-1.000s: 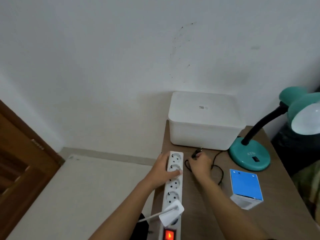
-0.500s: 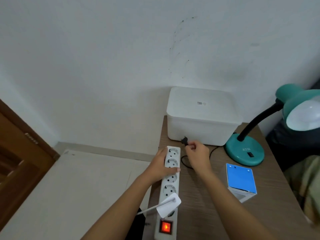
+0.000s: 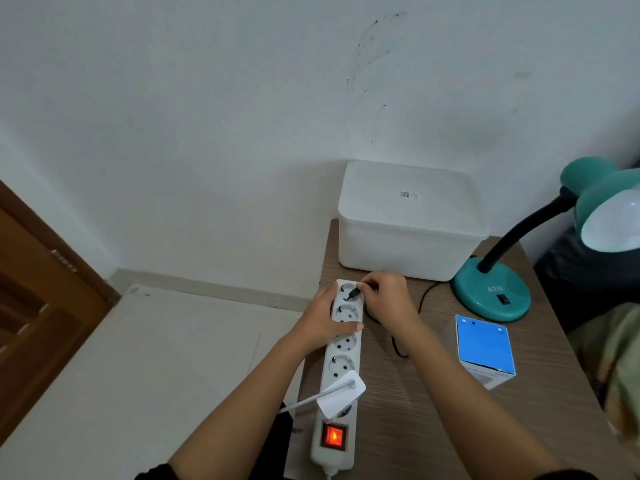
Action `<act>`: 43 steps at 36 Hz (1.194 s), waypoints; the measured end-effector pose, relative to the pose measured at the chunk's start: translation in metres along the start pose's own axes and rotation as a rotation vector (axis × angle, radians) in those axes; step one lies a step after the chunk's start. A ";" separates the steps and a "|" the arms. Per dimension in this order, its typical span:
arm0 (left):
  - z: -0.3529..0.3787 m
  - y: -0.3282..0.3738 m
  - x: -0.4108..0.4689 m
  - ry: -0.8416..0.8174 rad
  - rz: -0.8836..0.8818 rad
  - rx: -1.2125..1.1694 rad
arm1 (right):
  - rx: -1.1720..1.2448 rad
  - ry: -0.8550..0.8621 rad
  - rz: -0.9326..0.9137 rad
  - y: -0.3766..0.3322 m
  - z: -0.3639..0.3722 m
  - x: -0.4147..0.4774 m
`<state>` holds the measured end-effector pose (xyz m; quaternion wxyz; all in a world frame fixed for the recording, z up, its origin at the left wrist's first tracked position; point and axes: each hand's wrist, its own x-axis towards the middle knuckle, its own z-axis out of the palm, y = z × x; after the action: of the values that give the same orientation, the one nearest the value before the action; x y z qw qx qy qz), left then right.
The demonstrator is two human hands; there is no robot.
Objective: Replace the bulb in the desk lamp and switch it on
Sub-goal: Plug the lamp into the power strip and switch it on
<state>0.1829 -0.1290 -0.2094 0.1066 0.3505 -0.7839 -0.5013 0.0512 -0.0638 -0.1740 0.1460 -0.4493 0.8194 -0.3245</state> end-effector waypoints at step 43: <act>-0.007 0.019 -0.002 -0.062 -0.058 0.213 | 0.017 -0.189 0.044 -0.008 0.000 0.005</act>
<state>0.1800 -0.1278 -0.1889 0.0301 0.3667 -0.8252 -0.4286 0.0538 -0.0712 -0.1687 0.2334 -0.4587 0.8089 -0.2842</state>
